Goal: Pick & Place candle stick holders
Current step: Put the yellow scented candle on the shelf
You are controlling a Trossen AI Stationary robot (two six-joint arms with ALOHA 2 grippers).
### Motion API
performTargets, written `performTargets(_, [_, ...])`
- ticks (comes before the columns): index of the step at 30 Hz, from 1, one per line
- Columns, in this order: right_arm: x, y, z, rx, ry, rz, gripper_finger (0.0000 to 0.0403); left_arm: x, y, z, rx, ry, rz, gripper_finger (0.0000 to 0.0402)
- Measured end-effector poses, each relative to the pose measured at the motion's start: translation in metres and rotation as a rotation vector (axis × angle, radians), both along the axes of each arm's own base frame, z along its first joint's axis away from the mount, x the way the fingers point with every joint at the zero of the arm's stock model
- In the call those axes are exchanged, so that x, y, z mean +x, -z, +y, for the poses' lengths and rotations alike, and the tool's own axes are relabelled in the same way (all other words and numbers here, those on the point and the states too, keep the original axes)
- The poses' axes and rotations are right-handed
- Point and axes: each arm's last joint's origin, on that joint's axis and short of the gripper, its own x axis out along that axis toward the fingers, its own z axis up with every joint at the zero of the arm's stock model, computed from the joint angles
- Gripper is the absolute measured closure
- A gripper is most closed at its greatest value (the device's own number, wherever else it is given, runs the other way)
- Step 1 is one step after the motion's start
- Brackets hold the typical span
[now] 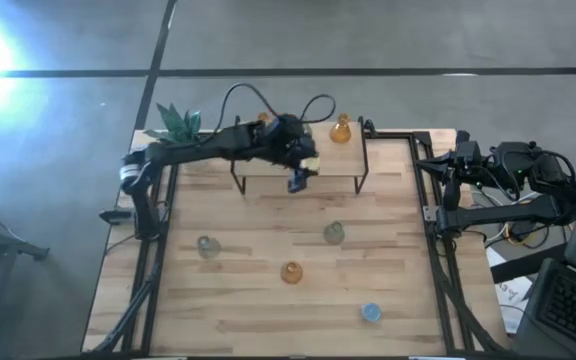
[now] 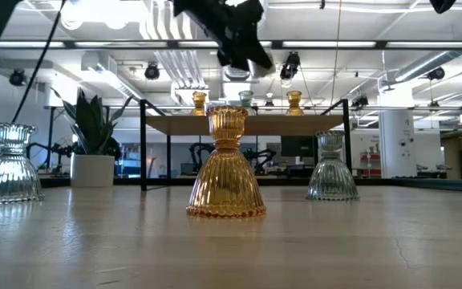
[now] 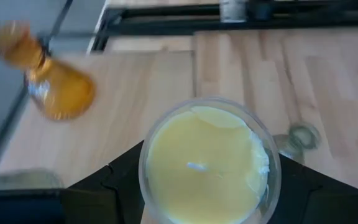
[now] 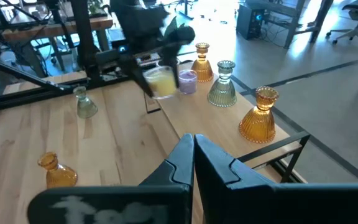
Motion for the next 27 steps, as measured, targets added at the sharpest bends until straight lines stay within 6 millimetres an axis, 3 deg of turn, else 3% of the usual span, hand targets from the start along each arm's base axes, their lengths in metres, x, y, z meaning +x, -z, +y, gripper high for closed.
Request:
performTargets(5, [0.000,0.000,0.000,0.000,0.000,0.000,0.0394,0.007,0.007,0.011,-0.107,-0.106,0.062,0.0163])
performTargets(13, [0.000,0.000,0.000,0.000,0.000,0.000,0.0394,0.001,0.021,0.017,-0.114,-0.158,0.149,0.0163])
performTargets(27, [0.000,0.000,0.000,0.000,0.000,0.000,0.0394,-0.003,0.027,0.040,-0.152,-0.276,0.128,0.0163])
